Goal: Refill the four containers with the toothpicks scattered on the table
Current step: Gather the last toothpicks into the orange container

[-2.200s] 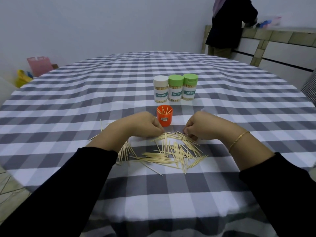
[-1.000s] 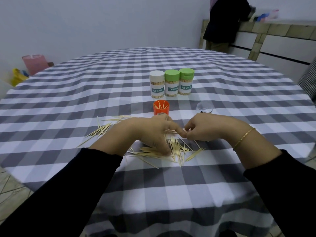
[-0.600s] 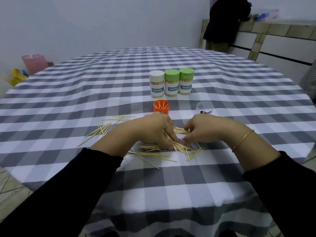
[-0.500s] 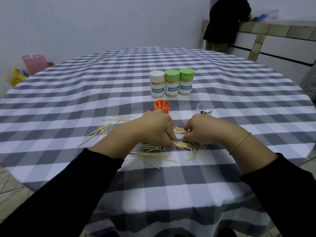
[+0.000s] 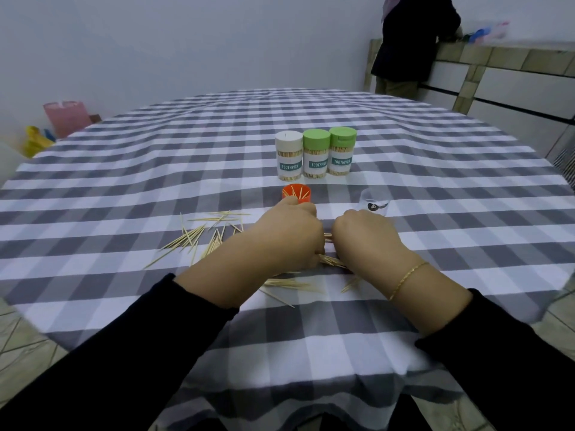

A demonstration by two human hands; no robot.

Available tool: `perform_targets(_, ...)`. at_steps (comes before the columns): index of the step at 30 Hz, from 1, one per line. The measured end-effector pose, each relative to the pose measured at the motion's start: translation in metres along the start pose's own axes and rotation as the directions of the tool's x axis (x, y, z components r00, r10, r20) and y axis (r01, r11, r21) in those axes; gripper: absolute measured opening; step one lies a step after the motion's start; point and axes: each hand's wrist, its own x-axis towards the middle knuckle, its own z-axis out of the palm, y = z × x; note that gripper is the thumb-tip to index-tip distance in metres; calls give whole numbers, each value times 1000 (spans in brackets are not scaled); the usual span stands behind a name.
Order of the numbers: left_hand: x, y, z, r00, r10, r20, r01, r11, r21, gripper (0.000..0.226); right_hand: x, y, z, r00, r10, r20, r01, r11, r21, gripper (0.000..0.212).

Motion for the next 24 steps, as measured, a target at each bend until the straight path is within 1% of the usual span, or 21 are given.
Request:
perform_targets(7,-2,0,9,997,18,-74,-11,995,96,27,-3,-1,5,998,-50,-38,48,998,-29,25)
perform_targets(9,-3,0,10,994,38,-103,-26,993,119,24,-3,-1,5,998,-43,-49,42,999,-21,28)
perform_targets(12,-4,2,13,989,56,-134,-35,987,154,23,-4,-2,5,997,-23,-71,22,1000,-9,25)
perform_targets(14,-6,3,15,987,48,-152,-25,989,149,24,-4,-2,5,996,-8,-88,7,1000,-9,23)
perform_targets(17,-9,3,20,969,40,-243,-3,989,149,23,-4,-3,6,997,-3,-76,3,1000,0,20)
perform_targets(20,-10,0,25,971,18,-237,15,990,140,22,-6,-3,6,998,-9,-66,9,1000,-4,22)
perform_targets(24,-11,-8,29,951,-1,-311,43,991,128,9,-8,0,4,998,-9,-62,10,1000,19,24)
